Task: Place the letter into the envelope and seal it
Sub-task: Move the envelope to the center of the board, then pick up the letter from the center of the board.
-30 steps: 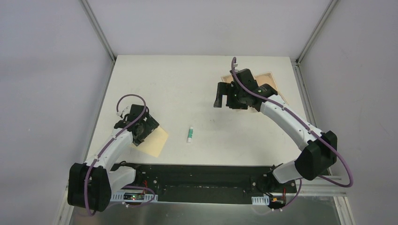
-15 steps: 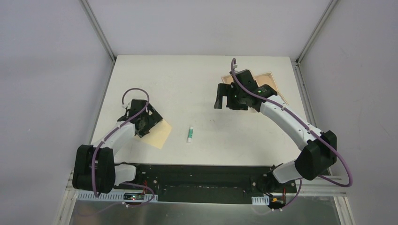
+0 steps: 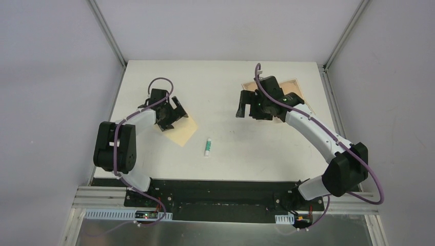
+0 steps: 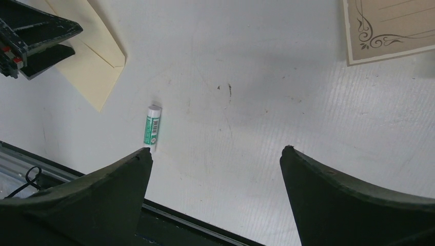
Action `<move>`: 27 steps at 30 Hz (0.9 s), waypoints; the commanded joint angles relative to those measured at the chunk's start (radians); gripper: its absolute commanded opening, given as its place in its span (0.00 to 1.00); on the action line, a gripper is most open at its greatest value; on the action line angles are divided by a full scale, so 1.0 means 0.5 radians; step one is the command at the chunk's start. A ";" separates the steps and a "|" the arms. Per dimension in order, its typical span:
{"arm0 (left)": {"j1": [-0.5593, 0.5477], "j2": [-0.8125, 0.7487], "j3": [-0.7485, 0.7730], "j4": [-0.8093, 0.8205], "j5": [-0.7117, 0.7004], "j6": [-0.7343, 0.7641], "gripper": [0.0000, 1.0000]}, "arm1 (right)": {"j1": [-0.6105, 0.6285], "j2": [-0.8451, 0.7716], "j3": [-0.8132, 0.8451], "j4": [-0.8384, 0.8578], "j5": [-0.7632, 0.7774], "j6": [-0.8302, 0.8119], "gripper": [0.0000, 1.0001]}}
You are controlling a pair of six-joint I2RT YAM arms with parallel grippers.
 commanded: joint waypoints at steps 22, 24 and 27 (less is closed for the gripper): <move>-0.401 -0.151 0.895 -0.809 0.227 0.472 0.99 | -0.998 -0.077 -0.377 0.642 -0.121 0.452 0.96; -0.428 -0.201 0.894 -0.815 0.261 0.483 0.99 | -1.102 -0.021 -0.415 0.769 -0.221 0.498 0.95; -0.451 -0.246 0.892 -0.830 0.306 0.492 0.99 | -1.227 0.077 -0.422 0.858 -0.254 0.521 0.94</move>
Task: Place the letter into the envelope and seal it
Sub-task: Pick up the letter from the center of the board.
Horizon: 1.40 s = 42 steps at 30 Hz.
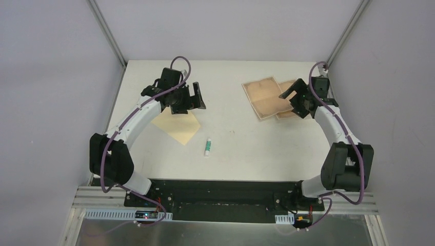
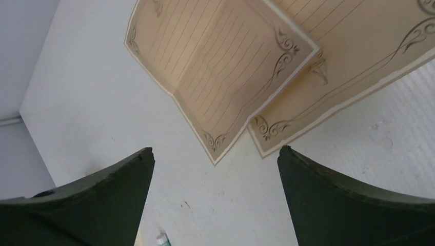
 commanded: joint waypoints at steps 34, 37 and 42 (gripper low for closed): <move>-0.049 -0.243 0.030 -0.071 0.212 0.025 0.99 | -0.513 0.879 -0.175 1.266 -0.682 0.449 0.71; -0.049 -0.244 0.026 -0.072 0.206 0.019 0.99 | -0.511 0.874 -0.184 1.299 -0.692 0.468 0.66; -0.052 -0.240 0.008 -0.055 0.208 0.004 0.99 | -0.497 0.874 -0.176 1.331 -0.716 0.494 0.61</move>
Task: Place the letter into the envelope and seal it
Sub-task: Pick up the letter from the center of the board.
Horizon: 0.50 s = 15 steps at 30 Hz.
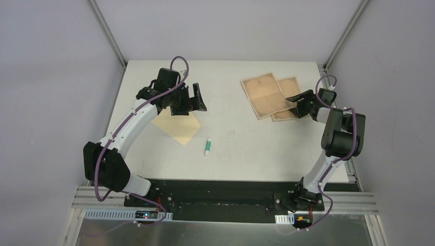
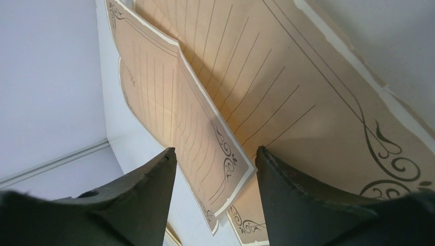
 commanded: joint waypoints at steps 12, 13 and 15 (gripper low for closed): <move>-0.014 -0.062 -0.001 0.086 0.051 -0.043 0.99 | 0.059 0.071 0.025 0.220 -0.077 0.084 0.48; -0.014 -0.060 -0.004 0.088 0.055 -0.046 0.99 | 0.063 0.075 0.033 0.224 -0.078 0.089 0.46; -0.014 -0.058 -0.005 0.094 0.062 -0.048 0.99 | 0.072 0.085 0.046 0.223 -0.078 0.096 0.44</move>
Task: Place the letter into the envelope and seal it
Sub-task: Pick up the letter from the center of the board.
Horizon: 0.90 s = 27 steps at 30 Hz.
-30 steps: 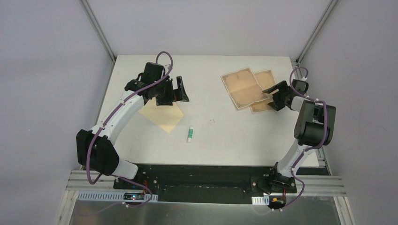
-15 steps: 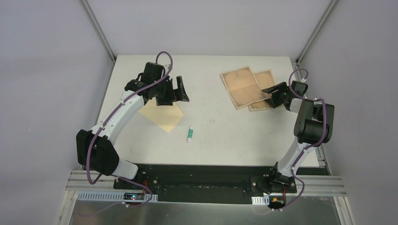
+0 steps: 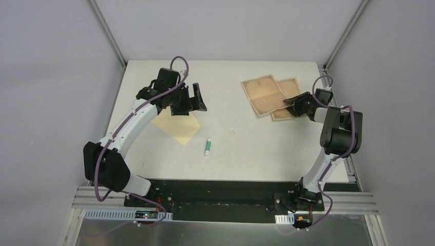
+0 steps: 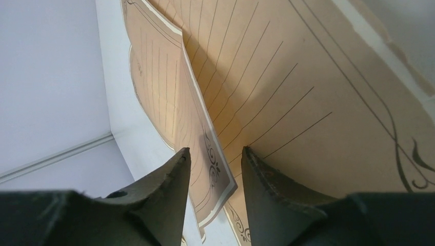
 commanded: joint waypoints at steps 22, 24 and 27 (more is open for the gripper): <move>-0.005 -0.017 0.122 0.059 -0.018 0.125 0.99 | 0.182 -0.171 0.413 -0.217 -0.085 -0.204 0.00; 0.001 -0.017 0.152 0.070 -0.018 0.156 0.98 | 0.244 -0.254 0.543 -0.393 -0.099 -0.341 0.00; 0.010 -0.008 0.211 0.094 0.006 0.206 0.97 | 0.363 -0.352 0.776 -0.676 -0.146 -0.453 0.00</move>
